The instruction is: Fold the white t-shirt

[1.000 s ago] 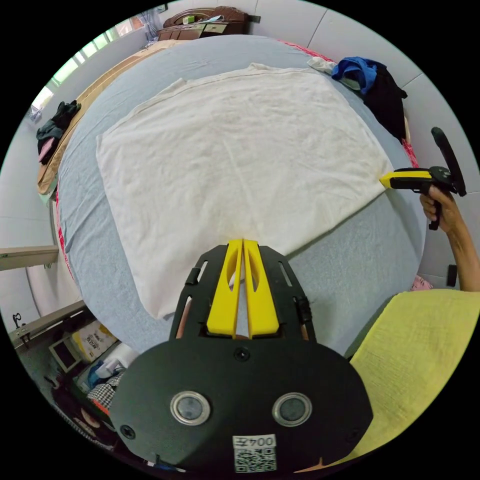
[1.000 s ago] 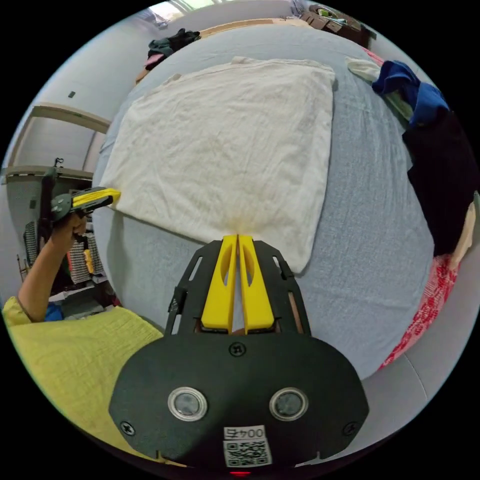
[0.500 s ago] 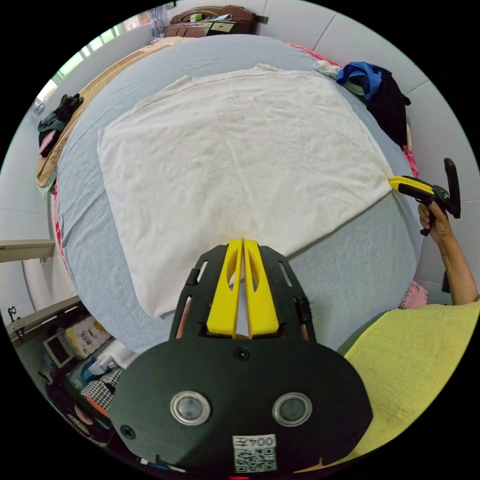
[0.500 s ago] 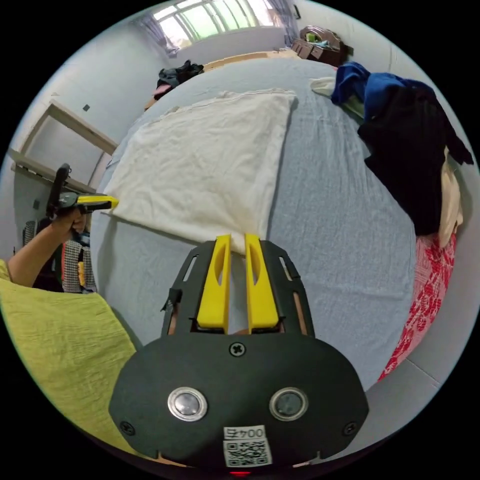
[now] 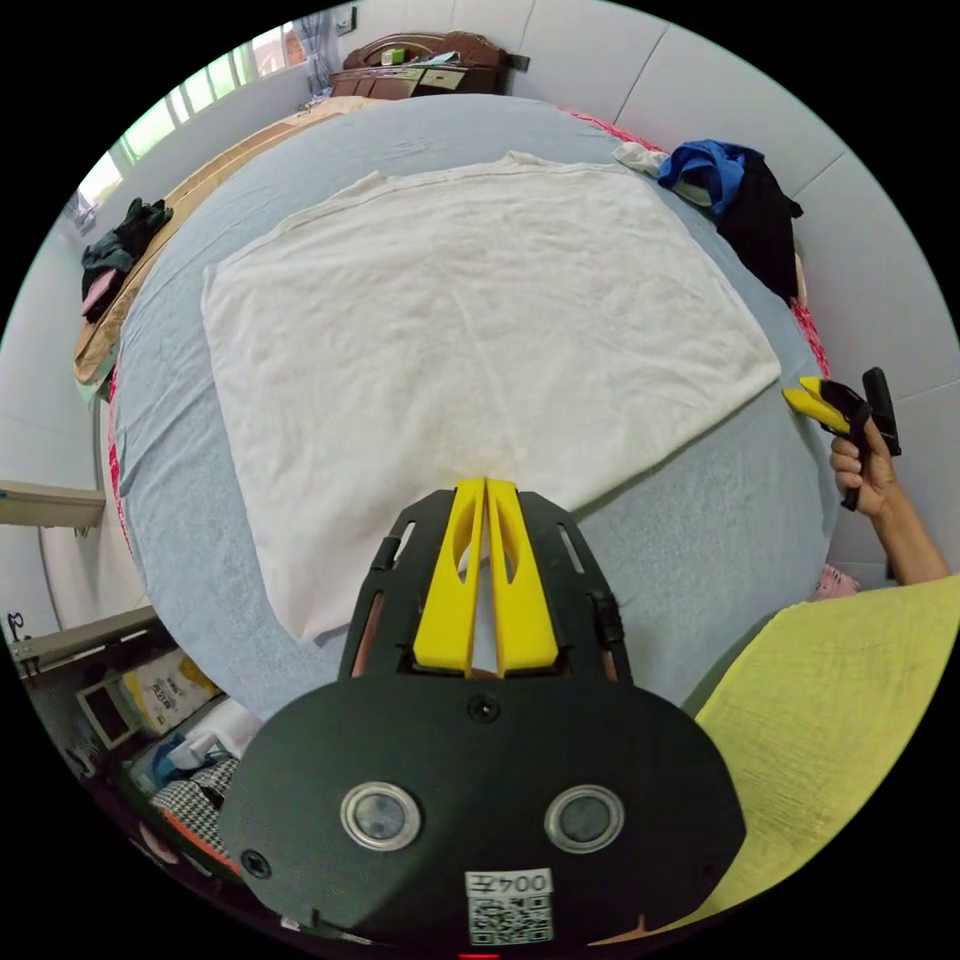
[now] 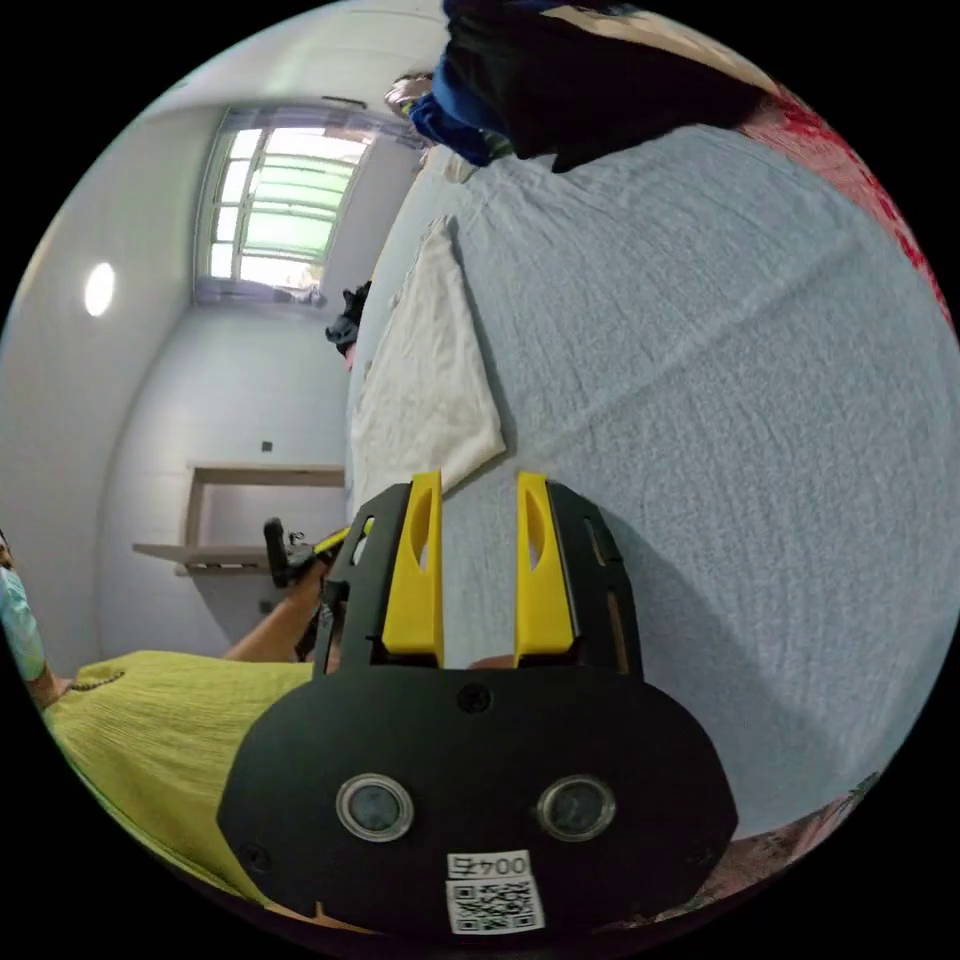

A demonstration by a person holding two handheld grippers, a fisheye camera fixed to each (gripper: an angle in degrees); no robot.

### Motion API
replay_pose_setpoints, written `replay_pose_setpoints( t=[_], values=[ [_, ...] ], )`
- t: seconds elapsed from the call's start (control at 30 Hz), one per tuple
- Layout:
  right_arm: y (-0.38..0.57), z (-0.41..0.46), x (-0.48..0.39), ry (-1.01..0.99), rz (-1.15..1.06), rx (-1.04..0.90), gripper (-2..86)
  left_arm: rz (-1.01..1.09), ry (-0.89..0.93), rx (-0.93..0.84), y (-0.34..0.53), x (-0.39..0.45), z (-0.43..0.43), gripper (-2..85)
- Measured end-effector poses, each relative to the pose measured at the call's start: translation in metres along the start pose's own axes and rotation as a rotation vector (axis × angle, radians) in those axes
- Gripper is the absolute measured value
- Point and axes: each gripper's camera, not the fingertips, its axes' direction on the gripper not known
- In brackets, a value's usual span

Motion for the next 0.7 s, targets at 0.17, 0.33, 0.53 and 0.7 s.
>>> replay_pose_setpoints(
  t=[0.17, 0.33, 0.53, 0.7],
  values=[
    [-0.015, -0.022, 0.028, -0.109, 0.106, 0.054, 11.2, 0.108, -0.015, 0.083, 0.012, 0.034, -0.014, 4.7],
    [-0.028, -0.034, 0.044, -0.145, 0.180, 0.068, 4.9, 0.369, 0.011, 0.184, 0.005, 0.116, -0.025, 8.2],
    [-0.039, -0.059, 0.028, -0.175, 0.116, 0.068, 3.1, 0.787, -0.063, 0.236, -0.003, 0.262, -0.005, 11.1],
    [-0.054, -0.069, 0.014, -0.205, 0.043, 0.013, 3.3, 0.767, -0.176, 0.243, -0.019, 0.311, 0.020, 6.7]
  ],
)
